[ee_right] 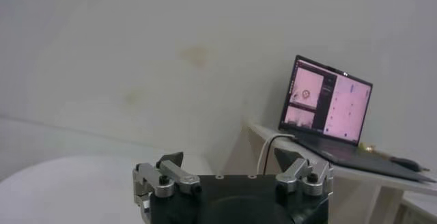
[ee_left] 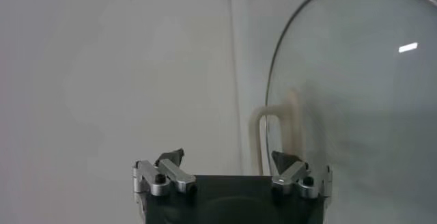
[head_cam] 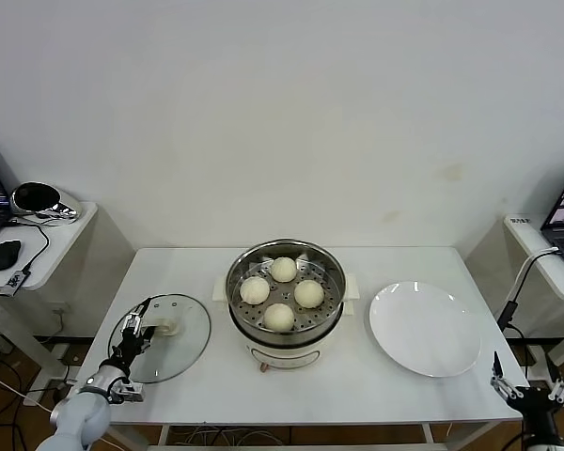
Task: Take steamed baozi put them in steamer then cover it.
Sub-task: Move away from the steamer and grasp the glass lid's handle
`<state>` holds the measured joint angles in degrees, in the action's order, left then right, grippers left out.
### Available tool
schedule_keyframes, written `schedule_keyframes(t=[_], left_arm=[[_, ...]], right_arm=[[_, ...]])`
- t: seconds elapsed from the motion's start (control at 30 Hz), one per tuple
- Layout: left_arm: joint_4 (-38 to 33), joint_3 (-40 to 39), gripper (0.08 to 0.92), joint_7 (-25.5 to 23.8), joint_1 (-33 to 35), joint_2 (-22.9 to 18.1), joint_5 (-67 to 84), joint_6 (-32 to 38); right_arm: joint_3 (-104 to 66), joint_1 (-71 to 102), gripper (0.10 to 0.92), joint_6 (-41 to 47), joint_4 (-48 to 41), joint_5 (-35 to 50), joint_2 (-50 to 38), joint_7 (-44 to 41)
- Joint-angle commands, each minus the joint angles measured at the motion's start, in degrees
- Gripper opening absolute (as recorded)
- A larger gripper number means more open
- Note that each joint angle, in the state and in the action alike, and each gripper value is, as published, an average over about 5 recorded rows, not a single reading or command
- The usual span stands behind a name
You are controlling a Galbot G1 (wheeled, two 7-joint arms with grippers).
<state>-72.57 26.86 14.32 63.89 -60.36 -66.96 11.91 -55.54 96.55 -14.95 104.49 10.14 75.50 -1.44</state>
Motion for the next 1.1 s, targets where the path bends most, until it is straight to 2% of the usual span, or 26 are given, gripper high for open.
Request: schedule_keyframes(t=[0.03, 0.23, 0.33, 0.83, 0.97, 1.1], left_arm=[[0.81, -0.68, 0.823, -0.28, -1.43, 0.48, 0.69, -0.26], [0.78, -1.02, 0.818, -0.85, -1.39, 0.44, 1.64, -0.67], [0.96, -1.20, 0.771, -0.88, -1.40, 0.08, 2.02, -0.80], [1.49, -1.32, 0.344, 0.03, -0.25, -0.15, 5.51, -0.63], [-1.78, 0.69, 0.223, 2.48, 1.84, -0.41, 4.93, 0.42], [-8.82, 3.98, 0.138, 4.51, 5.66, -0.72, 4.29, -0.54]], right_arm=[[0.20, 0.44, 0.823, -0.02, -0.28, -0.37, 0.27, 0.00], [0.75, 0.58, 0.823, -0.17, -0.54, -0.77, 0.44, -0.14], [0.99, 0.57, 0.823, -0.22, -0.56, -0.95, 0.55, -0.21], [1.33, 0.76, 0.823, -0.65, -0.90, -1.42, 0.50, -0.46], [1.74, 0.66, 0.823, -0.80, -0.98, -1.59, 0.39, -0.57], [2.51, 0.46, 0.823, -0.78, -0.98, -1.86, 0.19, -0.60]])
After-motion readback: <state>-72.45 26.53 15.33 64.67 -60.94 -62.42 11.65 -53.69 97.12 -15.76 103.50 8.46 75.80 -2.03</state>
